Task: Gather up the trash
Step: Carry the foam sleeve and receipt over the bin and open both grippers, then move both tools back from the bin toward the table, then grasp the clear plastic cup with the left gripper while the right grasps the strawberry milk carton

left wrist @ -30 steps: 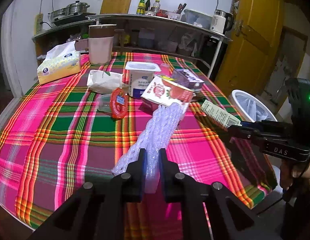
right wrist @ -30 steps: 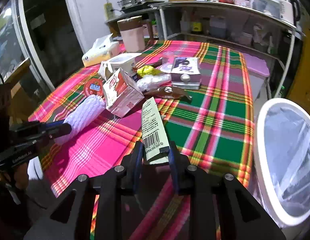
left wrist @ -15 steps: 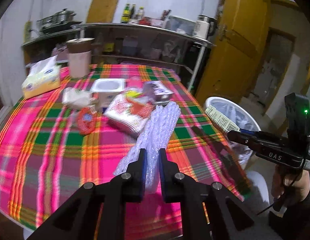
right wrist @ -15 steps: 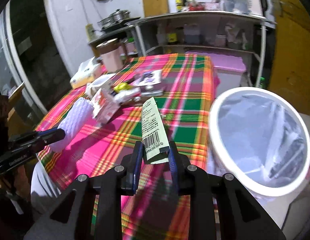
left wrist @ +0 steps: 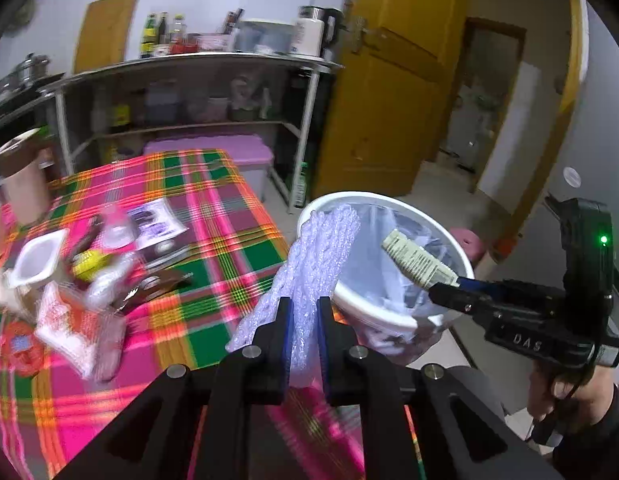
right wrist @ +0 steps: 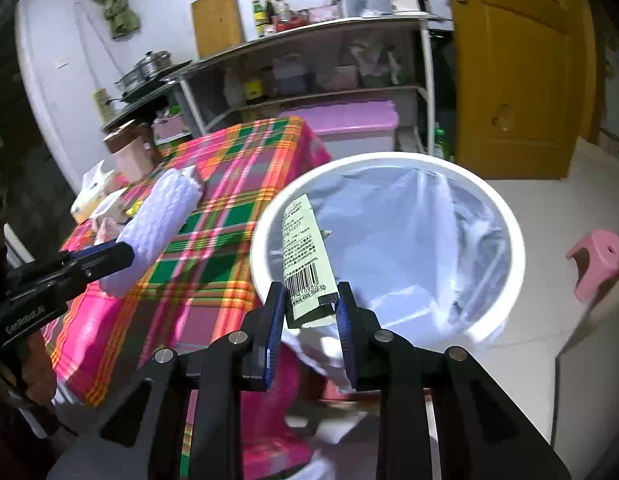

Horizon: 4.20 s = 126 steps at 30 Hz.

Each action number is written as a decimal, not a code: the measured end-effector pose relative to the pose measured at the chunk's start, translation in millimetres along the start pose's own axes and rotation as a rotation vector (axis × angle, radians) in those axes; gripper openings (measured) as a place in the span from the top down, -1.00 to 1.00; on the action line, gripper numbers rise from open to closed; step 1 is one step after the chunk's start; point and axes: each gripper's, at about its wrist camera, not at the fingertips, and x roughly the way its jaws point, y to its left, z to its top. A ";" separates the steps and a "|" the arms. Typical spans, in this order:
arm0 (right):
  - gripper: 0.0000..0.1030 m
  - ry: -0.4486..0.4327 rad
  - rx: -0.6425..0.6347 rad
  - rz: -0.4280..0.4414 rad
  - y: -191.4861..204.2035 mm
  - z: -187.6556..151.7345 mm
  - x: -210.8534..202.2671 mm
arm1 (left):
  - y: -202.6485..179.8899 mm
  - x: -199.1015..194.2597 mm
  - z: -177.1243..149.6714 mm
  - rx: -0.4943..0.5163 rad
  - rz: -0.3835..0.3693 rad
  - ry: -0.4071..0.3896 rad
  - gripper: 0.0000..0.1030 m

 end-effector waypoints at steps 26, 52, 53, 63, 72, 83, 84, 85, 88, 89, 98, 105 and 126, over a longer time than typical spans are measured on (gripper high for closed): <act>0.34 0.003 0.118 -0.091 -51.7 5.5 3.4 | -53.6 93.6 35.3 0.077 -0.150 0.092 0.52; 0.34 -0.031 0.005 0.071 23.7 -1.4 -15.5 | 2.0 -7.9 -4.2 -0.035 0.001 -0.024 0.45; 0.34 -0.034 -0.004 0.083 29.2 -1.6 -14.7 | 5.9 -11.5 -6.7 -0.041 0.011 -0.027 0.45; -0.01 -0.020 -0.118 0.164 81.7 -2.9 -3.9 | 53.3 -50.5 -32.7 -0.112 0.133 -0.051 0.45; -0.08 -0.014 -0.252 0.209 125.9 0.0 9.4 | 98.2 -76.1 -50.2 -0.190 0.237 -0.069 0.35; -0.08 -0.004 -0.405 0.239 175.2 6.2 38.6 | 153.5 -89.0 -65.3 -0.293 0.327 -0.072 0.13; -0.08 -0.003 -0.415 0.242 178.8 6.5 39.9 | 157.6 -89.7 -66.0 -0.299 0.333 -0.073 0.10; -0.08 -0.003 -0.432 0.246 184.6 7.6 43.6 | 163.6 -90.0 -66.9 -0.309 0.341 -0.073 0.08; -0.08 0.003 -0.471 0.252 195.4 8.6 52.0 | 177.5 -90.1 -69.3 -0.329 0.359 -0.070 0.04; -0.09 0.004 -0.487 0.253 200.2 9.1 55.6 | 181.4 -90.8 -69.8 -0.334 0.363 -0.070 0.03; -0.09 0.000 -0.634 0.235 236.7 11.6 79.8 | 206.3 -92.6 -75.0 -0.371 0.375 -0.067 0.02; -0.10 0.000 -0.725 0.221 254.7 9.2 91.8 | 216.5 -93.9 -77.1 -0.390 0.369 -0.074 0.00; -0.04 0.156 -0.609 0.254 251.9 16.9 132.6 | 245.1 -58.9 -65.1 -0.400 0.287 -0.009 -0.14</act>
